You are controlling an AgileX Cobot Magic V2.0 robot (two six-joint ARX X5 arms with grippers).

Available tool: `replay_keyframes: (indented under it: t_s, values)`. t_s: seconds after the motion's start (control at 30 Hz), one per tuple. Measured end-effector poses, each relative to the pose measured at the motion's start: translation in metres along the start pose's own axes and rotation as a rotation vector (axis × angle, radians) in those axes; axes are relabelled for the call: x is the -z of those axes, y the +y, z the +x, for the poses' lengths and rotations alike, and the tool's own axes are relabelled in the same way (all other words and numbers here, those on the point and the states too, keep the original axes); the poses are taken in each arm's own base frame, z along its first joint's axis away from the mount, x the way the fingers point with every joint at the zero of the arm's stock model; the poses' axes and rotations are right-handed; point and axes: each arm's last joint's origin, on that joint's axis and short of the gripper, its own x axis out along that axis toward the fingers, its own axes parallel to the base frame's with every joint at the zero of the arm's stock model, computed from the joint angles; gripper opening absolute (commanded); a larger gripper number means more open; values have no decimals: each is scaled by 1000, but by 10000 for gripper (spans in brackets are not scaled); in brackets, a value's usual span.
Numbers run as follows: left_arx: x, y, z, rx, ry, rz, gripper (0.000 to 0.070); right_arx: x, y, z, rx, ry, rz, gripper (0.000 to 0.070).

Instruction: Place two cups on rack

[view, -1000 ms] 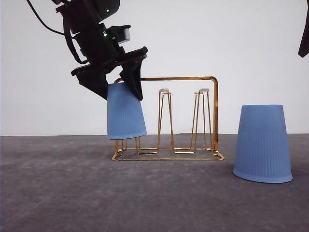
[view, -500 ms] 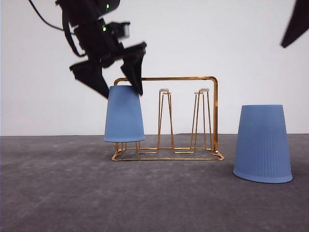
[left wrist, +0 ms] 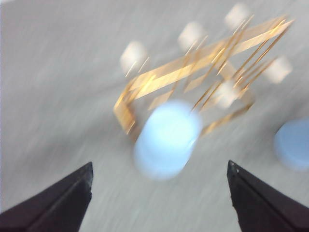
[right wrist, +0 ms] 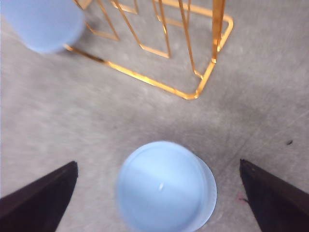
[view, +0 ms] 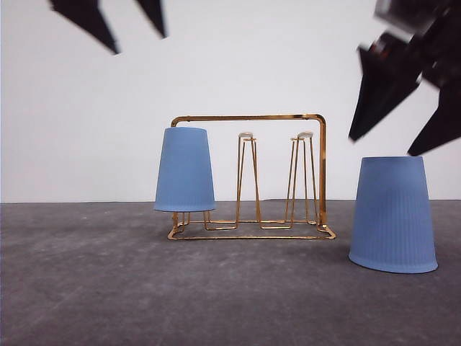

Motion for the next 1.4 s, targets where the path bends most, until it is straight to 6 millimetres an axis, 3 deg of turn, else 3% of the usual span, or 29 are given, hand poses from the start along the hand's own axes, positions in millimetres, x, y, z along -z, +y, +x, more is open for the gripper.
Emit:
replay_keyframes:
  t_s: [0.33,0.43,0.5,0.73,0.87,1.13,1.23,1.4]
  values:
    - [41,30,-16,-76,41,-90,515,7,-10,39,0,118,28,700]
    - [59,35,-15,-92,57,-120,515,8,-10,43,-3,122,29,515]
    - [72,35,-11,-95,66,-134,515,7,-10,43,-5,120,26,433]
    - [115,31,-1,-92,139,-177,515,5,-7,42,-9,120,16,413]
    - [125,31,4,-90,166,-189,515,-8,-2,25,-10,125,13,413]
    - [123,31,5,-92,129,-185,515,-79,25,-58,-13,-160,-102,414]
    - [122,31,5,-92,122,-184,515,-91,29,-67,-17,-210,-135,414]
    - [122,31,5,-92,122,-184,515,-98,32,-54,-30,-230,-161,414]
